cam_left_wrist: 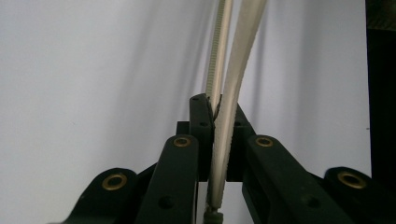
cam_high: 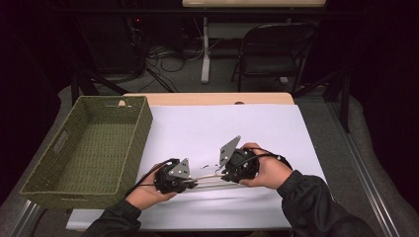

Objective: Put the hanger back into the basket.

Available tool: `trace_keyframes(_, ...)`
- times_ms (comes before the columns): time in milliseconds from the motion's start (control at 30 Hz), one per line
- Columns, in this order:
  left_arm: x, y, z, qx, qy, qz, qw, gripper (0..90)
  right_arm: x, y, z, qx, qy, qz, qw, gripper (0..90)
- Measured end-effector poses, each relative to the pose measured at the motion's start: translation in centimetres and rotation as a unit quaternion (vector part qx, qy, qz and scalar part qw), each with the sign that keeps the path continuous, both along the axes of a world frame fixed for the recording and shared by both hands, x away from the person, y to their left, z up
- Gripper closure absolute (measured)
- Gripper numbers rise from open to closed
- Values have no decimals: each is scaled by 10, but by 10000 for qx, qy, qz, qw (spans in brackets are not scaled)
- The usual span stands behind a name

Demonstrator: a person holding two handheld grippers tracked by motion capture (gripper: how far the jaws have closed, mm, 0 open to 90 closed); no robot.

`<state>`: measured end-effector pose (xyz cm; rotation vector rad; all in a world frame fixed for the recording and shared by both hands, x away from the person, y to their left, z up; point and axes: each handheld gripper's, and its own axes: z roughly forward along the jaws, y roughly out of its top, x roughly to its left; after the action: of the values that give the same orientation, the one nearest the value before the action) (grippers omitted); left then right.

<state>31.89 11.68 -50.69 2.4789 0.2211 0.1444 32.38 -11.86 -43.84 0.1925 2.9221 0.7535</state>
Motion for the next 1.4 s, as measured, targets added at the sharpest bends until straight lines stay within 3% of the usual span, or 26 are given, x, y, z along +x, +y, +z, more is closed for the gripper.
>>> trace_keyframes(233, -1, 2, 3, -90, -120, 24, 9999, 873, 0, -5, 4, 199, -60, -101, 9997, 599)
trace_keyframes(400, -2, 5, 7, -160, -147, 107, 9997, 874, -1, -13, 9, 440, -243, -220, 9985, 486)
trace_keyframes(567, -7, 7, 10, -205, -159, 203, 9995, 875, 0, -27, 17, 641, -420, -420, 9962, 446)
trace_keyframes(700, -14, 14, 19, -421, -36, 350, 9985, 875, 0, -40, 22, 722, -500, -541, 9947, 446)
trace_keyframes(867, -27, 28, 44, -664, 18, 709, 9953, 874, -3, -63, 31, 913, -616, -756, 9910, 446)
trace_keyframes(1067, -36, 51, 73, -611, -127, 1086, 9921, 875, -8, -92, 45, 1128, -847, -1082, 9841, 447)
trace_keyframes(1133, -39, 61, 83, -680, -177, 1236, 9898, 874, -10, -101, 47, 1178, -903, -1180, 9819, 447)
trace_keyframes(1267, -41, 84, 106, -702, -342, 1446, 9864, 875, -11, -116, 46, 1223, -917, -1354, 9789, 450)
trace_keyframes(1400, -39, 105, 126, -690, -437, 1662, 9827, 874, -9, -123, 40, 1201, -879, -1463, 9780, 452)
